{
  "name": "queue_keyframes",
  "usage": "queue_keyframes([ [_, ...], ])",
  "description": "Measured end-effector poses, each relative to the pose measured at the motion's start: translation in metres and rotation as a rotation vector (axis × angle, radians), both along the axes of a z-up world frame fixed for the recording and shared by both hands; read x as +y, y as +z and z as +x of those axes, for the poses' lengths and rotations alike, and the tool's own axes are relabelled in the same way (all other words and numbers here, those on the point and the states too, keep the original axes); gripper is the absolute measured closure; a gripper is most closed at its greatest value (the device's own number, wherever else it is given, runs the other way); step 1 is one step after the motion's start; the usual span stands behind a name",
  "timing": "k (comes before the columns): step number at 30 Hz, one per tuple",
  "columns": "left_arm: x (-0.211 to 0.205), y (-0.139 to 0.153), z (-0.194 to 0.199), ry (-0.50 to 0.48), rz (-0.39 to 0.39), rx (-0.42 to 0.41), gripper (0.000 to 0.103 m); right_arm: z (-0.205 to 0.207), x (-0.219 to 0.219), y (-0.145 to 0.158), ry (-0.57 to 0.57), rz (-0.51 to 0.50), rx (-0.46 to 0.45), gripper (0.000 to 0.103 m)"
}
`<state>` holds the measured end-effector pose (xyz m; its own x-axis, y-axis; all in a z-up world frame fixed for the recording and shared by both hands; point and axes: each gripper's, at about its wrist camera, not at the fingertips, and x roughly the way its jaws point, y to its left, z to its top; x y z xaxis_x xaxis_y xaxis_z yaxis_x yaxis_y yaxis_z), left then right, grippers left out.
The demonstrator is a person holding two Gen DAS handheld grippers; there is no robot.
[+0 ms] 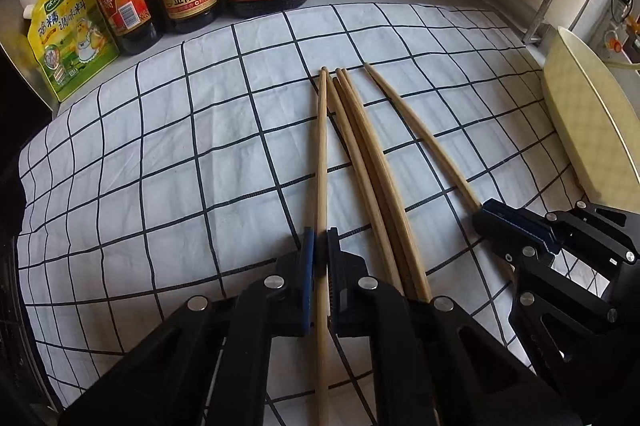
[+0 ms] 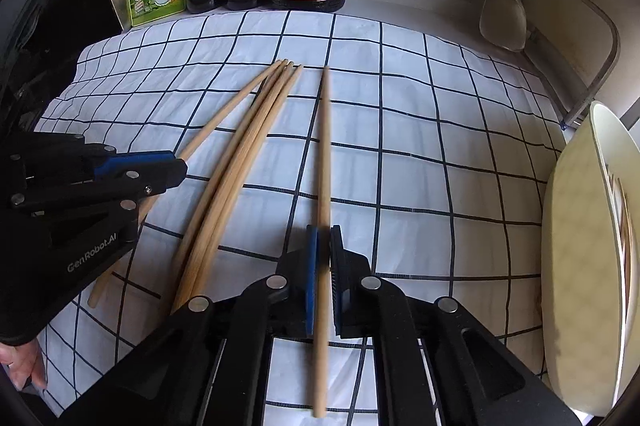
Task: Organize utensils
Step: 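Carry the chopstick over the white basin and lower it inside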
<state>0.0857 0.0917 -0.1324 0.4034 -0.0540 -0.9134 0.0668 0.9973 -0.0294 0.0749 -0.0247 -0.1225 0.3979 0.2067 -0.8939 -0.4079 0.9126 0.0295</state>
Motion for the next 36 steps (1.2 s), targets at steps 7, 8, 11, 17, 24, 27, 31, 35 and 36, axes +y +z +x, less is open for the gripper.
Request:
queue_keyframes([
  [7,0.007,0.009,-0.019,0.024,-0.084,0.046,0.096,-0.009,-0.026,0.013,-0.093,0.122,0.071,0.097],
  [8,0.007,0.011,-0.022,0.023,-0.084,0.047,0.096,-0.013,-0.028,0.016,-0.096,0.133,0.075,0.097],
  [11,0.003,0.022,-0.031,0.015,-0.087,0.038,0.096,-0.025,-0.033,0.026,-0.088,0.151,0.077,0.097],
  [17,-0.012,0.056,-0.044,-0.009,-0.094,0.001,0.096,-0.046,-0.046,0.054,-0.074,0.2,0.068,0.097],
  [24,-0.063,0.1,-0.044,-0.098,-0.126,-0.069,0.096,-0.054,-0.094,0.087,-0.136,0.236,0.022,0.097],
  [27,-0.091,0.117,-0.037,-0.151,-0.146,-0.103,0.096,-0.055,-0.126,0.101,-0.186,0.229,-0.016,0.097],
  [31,-0.136,0.137,-0.026,-0.235,-0.176,-0.134,0.096,-0.053,-0.171,0.117,-0.27,0.223,-0.067,0.097],
  [35,-0.184,0.15,-0.015,-0.321,-0.18,-0.152,0.096,-0.053,-0.216,0.125,-0.355,0.222,-0.107,0.097],
  [36,-0.197,0.153,-0.013,-0.341,-0.183,-0.157,0.096,-0.053,-0.228,0.126,-0.377,0.223,-0.113,0.097],
])
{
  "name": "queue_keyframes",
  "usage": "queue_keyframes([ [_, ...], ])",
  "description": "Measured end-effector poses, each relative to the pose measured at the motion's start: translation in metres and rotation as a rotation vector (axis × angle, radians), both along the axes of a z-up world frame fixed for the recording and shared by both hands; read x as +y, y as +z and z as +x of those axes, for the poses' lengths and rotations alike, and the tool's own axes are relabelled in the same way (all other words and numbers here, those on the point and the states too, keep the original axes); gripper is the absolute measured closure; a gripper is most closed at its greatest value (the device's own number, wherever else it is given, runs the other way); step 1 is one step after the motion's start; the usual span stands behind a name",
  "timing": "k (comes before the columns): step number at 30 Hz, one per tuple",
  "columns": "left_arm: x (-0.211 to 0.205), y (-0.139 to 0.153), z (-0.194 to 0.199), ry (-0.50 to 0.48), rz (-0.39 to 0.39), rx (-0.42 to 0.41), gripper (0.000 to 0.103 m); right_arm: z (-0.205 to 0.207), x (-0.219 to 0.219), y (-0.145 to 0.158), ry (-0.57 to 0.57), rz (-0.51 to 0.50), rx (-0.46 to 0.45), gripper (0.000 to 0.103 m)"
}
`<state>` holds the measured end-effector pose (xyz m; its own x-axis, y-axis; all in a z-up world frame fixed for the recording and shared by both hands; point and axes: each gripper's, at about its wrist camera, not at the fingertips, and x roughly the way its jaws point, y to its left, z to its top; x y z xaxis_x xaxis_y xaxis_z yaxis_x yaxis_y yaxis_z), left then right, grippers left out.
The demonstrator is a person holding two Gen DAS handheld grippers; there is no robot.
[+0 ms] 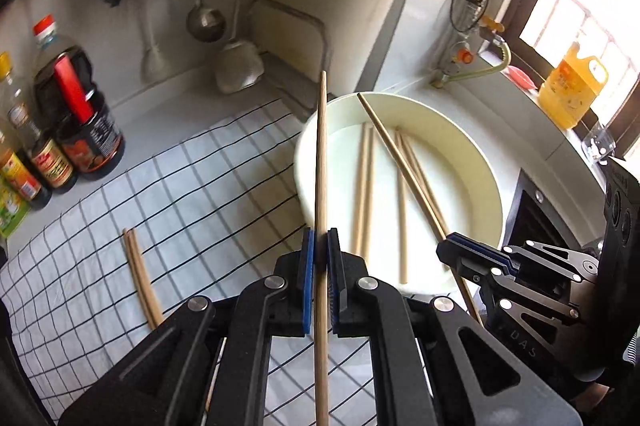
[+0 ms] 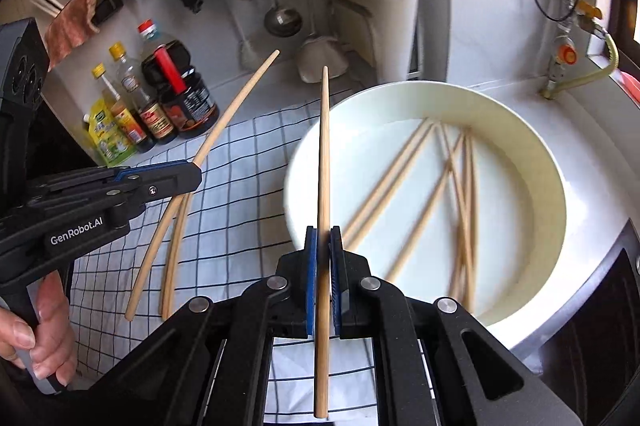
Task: Organize utensils
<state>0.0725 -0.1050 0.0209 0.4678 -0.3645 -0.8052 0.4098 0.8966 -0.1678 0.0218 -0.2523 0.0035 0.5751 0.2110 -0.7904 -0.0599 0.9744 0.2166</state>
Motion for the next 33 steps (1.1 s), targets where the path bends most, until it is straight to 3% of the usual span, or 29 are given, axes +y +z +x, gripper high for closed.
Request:
queue_keyframes([
  [8,-0.08,0.004,0.019,-0.139,0.015,-0.024,0.096,0.005,-0.075,-0.005,-0.152,0.015,0.001,0.097],
  [14,-0.121,-0.018,0.045,-0.206,0.078,0.007,0.096,0.019,-0.106,-0.027,-0.215,0.033,0.047,0.097],
  [23,-0.146,-0.051,0.075,-0.247,0.12,0.064,0.096,0.052,-0.109,-0.061,-0.212,0.046,0.141,0.097],
  [33,-0.146,-0.091,0.093,-0.228,0.194,0.153,0.096,0.068,-0.102,-0.08,-0.201,0.023,0.178,0.097],
])
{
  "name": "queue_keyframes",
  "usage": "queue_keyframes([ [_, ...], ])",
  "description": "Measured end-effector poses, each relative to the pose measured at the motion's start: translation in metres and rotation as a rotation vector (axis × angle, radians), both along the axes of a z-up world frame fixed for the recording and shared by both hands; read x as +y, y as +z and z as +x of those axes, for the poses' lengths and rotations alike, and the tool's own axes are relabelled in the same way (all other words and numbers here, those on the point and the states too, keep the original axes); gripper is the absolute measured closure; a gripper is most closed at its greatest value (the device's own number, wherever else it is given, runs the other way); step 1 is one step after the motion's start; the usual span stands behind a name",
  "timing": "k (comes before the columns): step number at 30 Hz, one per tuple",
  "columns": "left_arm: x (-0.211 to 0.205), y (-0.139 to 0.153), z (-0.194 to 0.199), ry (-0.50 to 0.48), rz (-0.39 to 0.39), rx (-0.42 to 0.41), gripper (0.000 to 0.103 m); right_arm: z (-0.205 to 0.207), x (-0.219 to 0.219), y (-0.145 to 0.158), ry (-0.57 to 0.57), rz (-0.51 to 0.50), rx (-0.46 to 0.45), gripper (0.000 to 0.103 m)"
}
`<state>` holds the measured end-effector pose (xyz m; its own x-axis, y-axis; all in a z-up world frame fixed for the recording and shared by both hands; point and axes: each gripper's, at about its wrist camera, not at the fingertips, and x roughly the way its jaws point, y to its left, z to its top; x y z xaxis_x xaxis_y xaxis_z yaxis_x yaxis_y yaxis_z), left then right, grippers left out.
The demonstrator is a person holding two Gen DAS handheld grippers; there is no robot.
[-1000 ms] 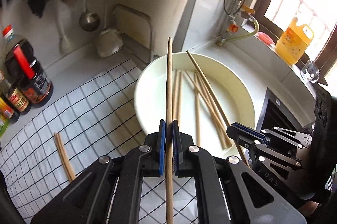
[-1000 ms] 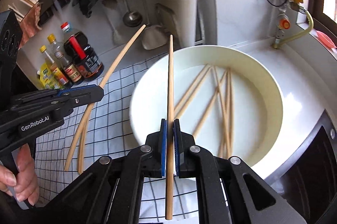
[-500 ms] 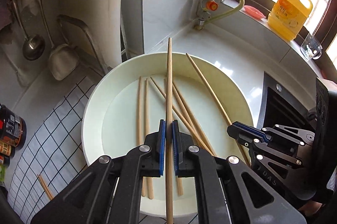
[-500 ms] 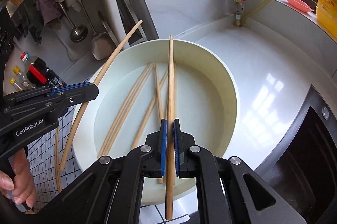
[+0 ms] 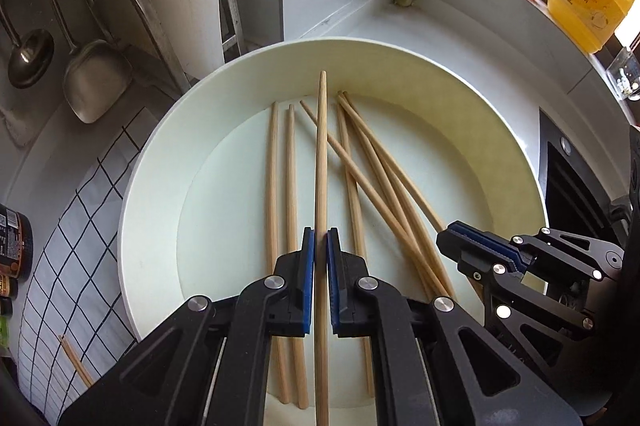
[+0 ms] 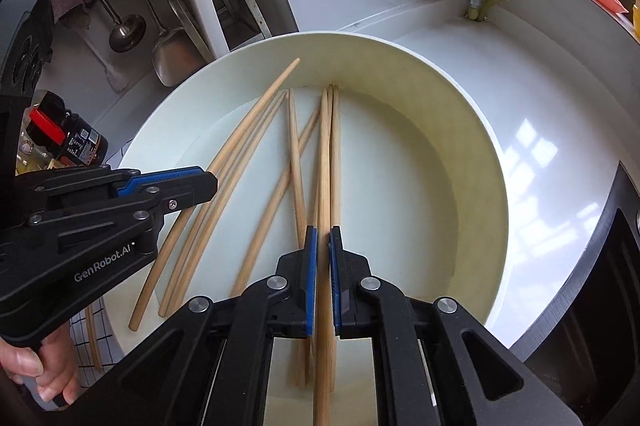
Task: Organize utensils
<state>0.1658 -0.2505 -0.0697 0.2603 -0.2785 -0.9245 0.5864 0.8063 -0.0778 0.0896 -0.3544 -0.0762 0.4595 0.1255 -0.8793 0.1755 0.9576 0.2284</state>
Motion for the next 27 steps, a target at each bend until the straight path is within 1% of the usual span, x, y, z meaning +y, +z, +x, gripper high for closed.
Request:
queue_keyframes([
  [7,0.002,-0.002,0.002,0.016,0.022,0.02,0.095,0.0,-0.001,0.001,-0.003,-0.007,-0.004,0.097],
  [8,0.003,-0.001,0.001,0.022,0.027,0.02,0.091,0.0,-0.001,0.002,-0.005,-0.011,-0.003,0.097],
  [9,0.004,0.0,0.002,0.032,0.034,0.019,0.078,-0.001,-0.001,0.003,-0.004,-0.014,-0.003,0.095],
  [10,0.006,0.002,0.002,0.044,0.041,0.014,0.069,-0.002,-0.001,0.005,-0.001,-0.019,-0.004,0.094],
  [11,0.009,0.006,0.002,0.057,0.044,-0.001,0.047,-0.003,-0.002,0.006,-0.003,-0.027,-0.009,0.093],
  [12,0.011,0.01,0.001,0.067,0.039,-0.021,0.039,-0.005,-0.002,0.008,-0.008,-0.032,-0.015,0.093],
  [17,0.022,0.024,-0.003,0.092,0.038,-0.059,0.039,-0.013,-0.007,0.016,-0.024,-0.027,-0.027,0.093],
  [23,0.037,0.032,-0.016,0.103,0.035,-0.068,0.038,-0.022,-0.002,0.024,-0.019,-0.021,-0.041,0.091],
  [27,0.049,0.034,-0.027,0.114,0.043,-0.058,0.037,-0.029,0.005,0.031,-0.004,-0.017,-0.05,0.09],
])
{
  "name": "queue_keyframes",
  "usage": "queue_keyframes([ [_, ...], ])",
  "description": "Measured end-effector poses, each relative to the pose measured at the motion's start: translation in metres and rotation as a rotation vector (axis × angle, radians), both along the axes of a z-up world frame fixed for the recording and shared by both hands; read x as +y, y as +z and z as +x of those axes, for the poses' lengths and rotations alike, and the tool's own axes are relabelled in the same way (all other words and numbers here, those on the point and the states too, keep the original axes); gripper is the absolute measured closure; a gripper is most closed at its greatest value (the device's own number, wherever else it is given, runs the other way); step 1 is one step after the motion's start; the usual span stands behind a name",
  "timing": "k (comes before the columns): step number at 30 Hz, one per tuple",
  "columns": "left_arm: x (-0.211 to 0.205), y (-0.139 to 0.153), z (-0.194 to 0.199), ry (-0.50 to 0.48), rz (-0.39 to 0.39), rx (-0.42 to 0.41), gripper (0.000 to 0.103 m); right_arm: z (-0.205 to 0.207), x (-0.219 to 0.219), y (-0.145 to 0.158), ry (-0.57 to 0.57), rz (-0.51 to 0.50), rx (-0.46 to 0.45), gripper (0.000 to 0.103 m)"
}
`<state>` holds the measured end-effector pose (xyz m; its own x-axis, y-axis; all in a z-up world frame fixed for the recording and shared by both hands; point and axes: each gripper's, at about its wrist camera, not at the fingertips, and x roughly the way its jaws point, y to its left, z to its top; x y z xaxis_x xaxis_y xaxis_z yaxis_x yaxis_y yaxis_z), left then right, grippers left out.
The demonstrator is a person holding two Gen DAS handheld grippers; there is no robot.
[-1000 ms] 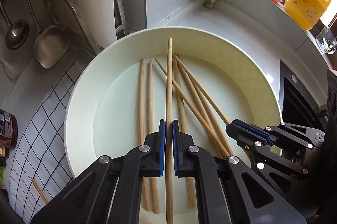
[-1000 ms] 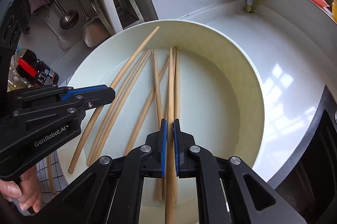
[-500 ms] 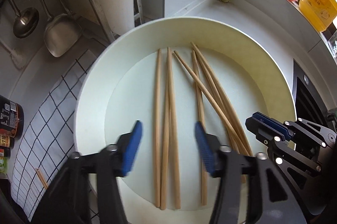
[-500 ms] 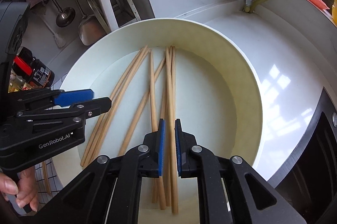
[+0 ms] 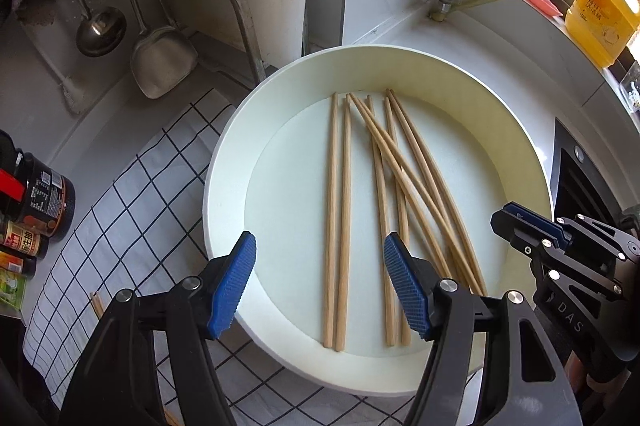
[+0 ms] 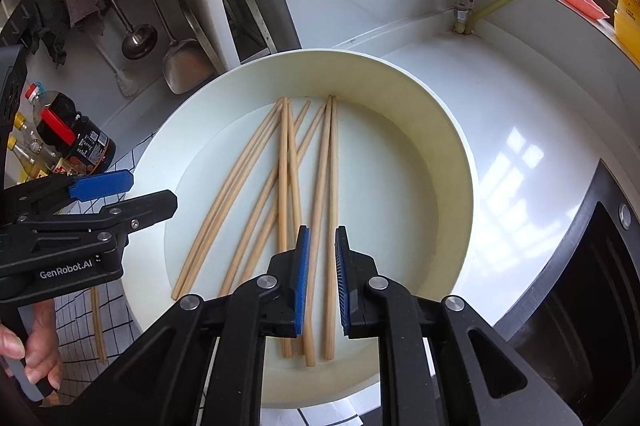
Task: Organize utensils
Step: 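Withdraw the right tool from the basin toward the chopsticks on the cloth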
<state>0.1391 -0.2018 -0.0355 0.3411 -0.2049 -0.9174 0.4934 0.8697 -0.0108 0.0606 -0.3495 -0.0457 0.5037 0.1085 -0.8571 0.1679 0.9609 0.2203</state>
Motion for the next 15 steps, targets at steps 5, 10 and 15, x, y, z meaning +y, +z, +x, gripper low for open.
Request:
queue_keyframes([
  [5,0.017,0.009,-0.011,0.035,-0.007,-0.013,0.034,-0.011,0.008,0.008,0.012,0.006,-0.024,0.083],
  [10,0.033,0.02,-0.023,0.069,-0.021,-0.031,0.032,-0.021,0.017,0.017,0.032,0.007,-0.049,0.082],
  [15,0.043,0.028,-0.036,0.088,-0.033,-0.052,0.031,-0.031,0.029,0.028,0.053,0.001,-0.076,0.075],
])
